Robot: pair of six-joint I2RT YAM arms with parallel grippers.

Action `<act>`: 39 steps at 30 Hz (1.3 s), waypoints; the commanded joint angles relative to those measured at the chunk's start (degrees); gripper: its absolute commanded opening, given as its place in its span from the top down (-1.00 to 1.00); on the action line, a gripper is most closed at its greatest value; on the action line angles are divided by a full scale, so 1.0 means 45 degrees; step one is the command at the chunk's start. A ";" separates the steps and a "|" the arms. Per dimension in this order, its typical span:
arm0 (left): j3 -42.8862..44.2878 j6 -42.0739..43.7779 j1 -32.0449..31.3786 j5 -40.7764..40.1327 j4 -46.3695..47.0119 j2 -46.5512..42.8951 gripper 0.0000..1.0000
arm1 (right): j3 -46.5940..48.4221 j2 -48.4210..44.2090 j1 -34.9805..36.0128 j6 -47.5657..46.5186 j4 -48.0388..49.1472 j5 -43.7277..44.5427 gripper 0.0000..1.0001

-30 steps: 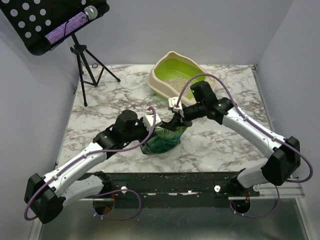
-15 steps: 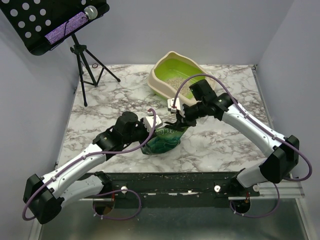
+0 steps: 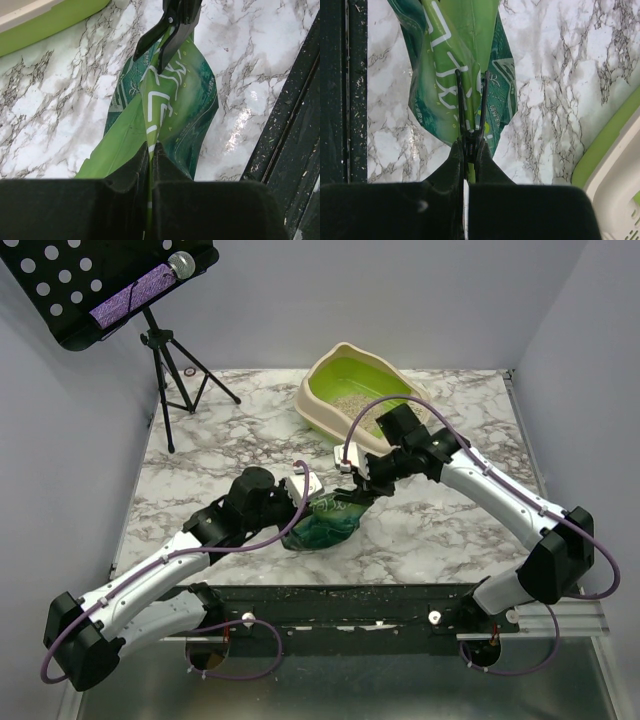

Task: Fill the litter box with clean litter

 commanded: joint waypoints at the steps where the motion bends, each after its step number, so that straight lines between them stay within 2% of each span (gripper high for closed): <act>1: 0.0049 -0.0012 -0.0019 -0.0633 0.0291 -0.0454 0.77 | -0.0747 -0.0111 0.0123 -0.0062 -0.0676 0.0708 0.99; 14: 0.0049 0.0027 -0.0038 -0.1083 0.0213 -0.0434 0.67 | -0.0884 0.0766 0.0826 -0.0198 -0.0657 -0.0211 0.98; 17: 0.0069 0.0027 -0.0038 -0.1141 0.0194 -0.0395 0.67 | -0.0806 0.0923 0.0905 -0.0062 -0.0520 -0.0328 0.91; 25: 0.0069 0.0046 -0.0038 -0.1161 0.0194 -0.0356 0.66 | -0.0474 0.0514 0.0905 0.0562 -0.0071 -0.0934 0.41; 27: 0.0049 0.0066 -0.0058 -0.1142 0.0194 -0.0356 0.66 | -0.0454 0.0396 0.0886 0.0719 0.0086 -0.0875 0.09; 30: 0.0030 0.0085 -0.0038 -0.1142 0.0213 -0.0375 0.66 | -0.0493 0.0143 0.0905 0.0836 0.0378 -0.0661 -0.19; 32: 0.0030 0.0066 -0.0038 -0.1122 0.0213 -0.0375 0.66 | -0.0532 -0.0091 0.0905 0.0934 0.0593 -0.0505 -1.00; 36: 0.0030 0.0085 -0.0038 -0.1220 0.0213 -0.0336 0.66 | -0.0610 -0.0735 0.0905 0.1440 0.1431 0.0294 -1.00; 39: 0.0030 0.0085 -0.0038 -0.1531 0.0252 -0.0317 0.65 | -0.0630 -0.1476 0.0905 0.2493 0.2660 0.1602 -1.00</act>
